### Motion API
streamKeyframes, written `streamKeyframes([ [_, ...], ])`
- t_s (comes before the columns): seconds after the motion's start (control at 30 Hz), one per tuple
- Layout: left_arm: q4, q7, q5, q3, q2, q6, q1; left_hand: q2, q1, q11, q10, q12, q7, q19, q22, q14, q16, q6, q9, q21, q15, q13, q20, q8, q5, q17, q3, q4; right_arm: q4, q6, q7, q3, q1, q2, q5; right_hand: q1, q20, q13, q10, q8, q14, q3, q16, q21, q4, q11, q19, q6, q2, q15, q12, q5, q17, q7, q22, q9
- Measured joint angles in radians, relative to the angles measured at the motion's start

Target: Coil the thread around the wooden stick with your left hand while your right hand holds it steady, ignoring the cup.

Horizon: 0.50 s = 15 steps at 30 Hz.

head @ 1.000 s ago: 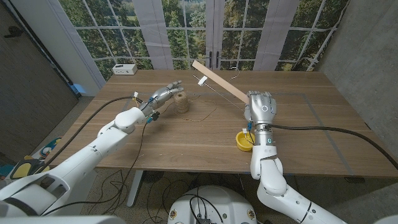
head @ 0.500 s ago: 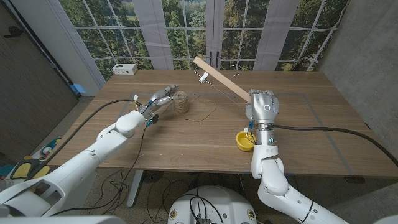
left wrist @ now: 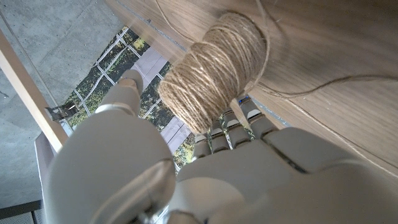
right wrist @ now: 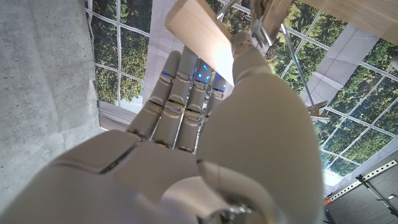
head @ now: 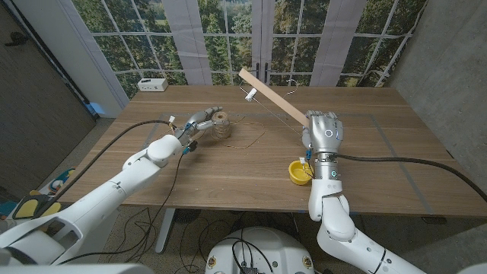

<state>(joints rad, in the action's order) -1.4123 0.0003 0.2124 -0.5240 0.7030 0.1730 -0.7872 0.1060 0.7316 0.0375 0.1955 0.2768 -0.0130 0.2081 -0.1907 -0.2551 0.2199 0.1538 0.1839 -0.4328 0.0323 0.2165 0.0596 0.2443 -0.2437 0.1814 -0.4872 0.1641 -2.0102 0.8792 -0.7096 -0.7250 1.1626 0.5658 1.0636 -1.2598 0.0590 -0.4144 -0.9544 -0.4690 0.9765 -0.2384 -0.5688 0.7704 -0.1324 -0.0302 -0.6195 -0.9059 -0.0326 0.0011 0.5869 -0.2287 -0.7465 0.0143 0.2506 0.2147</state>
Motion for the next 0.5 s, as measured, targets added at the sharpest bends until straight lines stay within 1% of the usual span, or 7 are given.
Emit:
streamKeyframes([
  [0.1,-0.007,0.002,-0.005,-0.01,-0.003,-0.01,0.007,-0.014,0.022,0.002,0.028,0.006,-0.004,0.006,0.0,-0.025,0.01,0.024,0.0,0.0,0.007,-0.002,0.009,0.0,0.012,0.0,0.0,0.0,-0.002,0.0,-0.006,0.003,0.004,0.002,-0.008,-0.002,0.0,0.0,0.0,0.0,0.001,0.0,0.001,0.0,0.0,0.0,0.0,0.0,0.002,-0.001,0.0,0.0,-0.001,0.0,0.0,0.0],
  [0.17,-0.007,0.005,-0.01,-0.01,-0.003,-0.021,0.007,-0.027,0.035,-0.002,0.041,0.012,-0.005,0.015,-0.001,-0.043,0.013,0.033,0.0,0.0,0.01,-0.003,0.015,0.0,0.02,0.0,0.0,0.0,-0.003,0.0,-0.006,0.003,0.006,0.003,-0.008,-0.002,0.0,-0.001,0.0,0.0,0.004,0.0,0.004,0.004,0.0,0.0,0.0,0.0,0.002,0.002,0.0,0.0,-0.002,0.0,0.0,0.0],
  [0.23,-0.011,0.006,-0.014,-0.017,-0.005,-0.029,0.012,-0.04,0.048,0.004,0.05,0.012,-0.008,0.034,-0.003,-0.063,0.014,0.036,0.0,-0.004,0.009,-0.003,0.013,0.0,0.027,0.0,0.0,0.0,-0.006,-0.001,-0.009,0.005,0.008,0.005,-0.014,-0.002,-0.003,-0.001,0.0,0.0,0.004,0.001,0.004,0.007,0.001,0.0,0.004,0.0,0.002,0.002,0.0,0.0,-0.003,0.0,0.0,0.0],
  [0.33,-0.01,0.006,-0.015,-0.019,-0.007,-0.03,0.014,-0.047,0.071,0.004,0.057,0.012,-0.003,0.066,-0.003,-0.082,0.014,0.042,0.0,-0.015,0.008,-0.003,0.007,0.0,0.037,0.0,0.004,-0.004,-0.008,-0.001,-0.009,0.006,0.01,0.008,-0.016,-0.002,-0.001,-0.001,0.0,0.0,0.004,0.001,0.006,0.008,0.001,0.0,0.011,0.0,0.002,0.002,0.0,0.0,-0.007,0.0,-0.004,0.0],
  [0.43,-0.01,0.004,-0.012,-0.019,-0.007,-0.019,0.014,-0.051,0.077,0.011,0.064,0.012,0.004,0.088,-0.003,-0.084,0.021,0.049,0.004,-0.023,0.009,-0.003,-0.005,0.0,0.04,0.0,0.008,-0.002,-0.01,-0.001,-0.009,0.007,0.012,0.011,-0.016,-0.002,0.0,-0.001,0.0,0.0,0.004,0.001,0.007,0.015,0.001,0.0,0.014,0.0,0.002,0.002,-0.003,0.0,-0.009,0.0,-0.005,0.0],
  [0.47,0.029,0.0,-0.008,-0.026,-0.026,-0.008,0.023,-0.055,0.081,0.011,0.064,0.012,0.006,0.091,-0.003,-0.084,0.021,0.051,0.005,-0.023,0.009,-0.003,-0.005,0.0,0.043,0.0,0.011,-0.005,-0.01,-0.001,-0.01,0.007,0.012,0.011,-0.021,-0.002,0.0,-0.001,0.0,0.0,0.004,0.001,0.007,0.015,0.001,0.0,0.014,0.0,0.002,0.002,-0.004,0.0,-0.009,0.0,-0.005,0.0],
  [0.5,0.041,-0.007,-0.004,-0.028,-0.032,0.003,0.026,-0.055,0.081,0.014,0.068,0.012,0.008,0.092,-0.003,-0.084,0.021,0.052,0.005,-0.023,0.009,-0.003,-0.006,-0.002,0.044,0.0,0.014,-0.006,-0.01,-0.001,-0.01,0.008,0.012,0.011,-0.021,-0.002,0.0,-0.001,0.0,0.0,0.004,0.001,0.008,0.015,0.001,0.0,0.014,0.0,0.002,0.002,-0.004,0.0,-0.013,0.0,-0.005,0.0],
])
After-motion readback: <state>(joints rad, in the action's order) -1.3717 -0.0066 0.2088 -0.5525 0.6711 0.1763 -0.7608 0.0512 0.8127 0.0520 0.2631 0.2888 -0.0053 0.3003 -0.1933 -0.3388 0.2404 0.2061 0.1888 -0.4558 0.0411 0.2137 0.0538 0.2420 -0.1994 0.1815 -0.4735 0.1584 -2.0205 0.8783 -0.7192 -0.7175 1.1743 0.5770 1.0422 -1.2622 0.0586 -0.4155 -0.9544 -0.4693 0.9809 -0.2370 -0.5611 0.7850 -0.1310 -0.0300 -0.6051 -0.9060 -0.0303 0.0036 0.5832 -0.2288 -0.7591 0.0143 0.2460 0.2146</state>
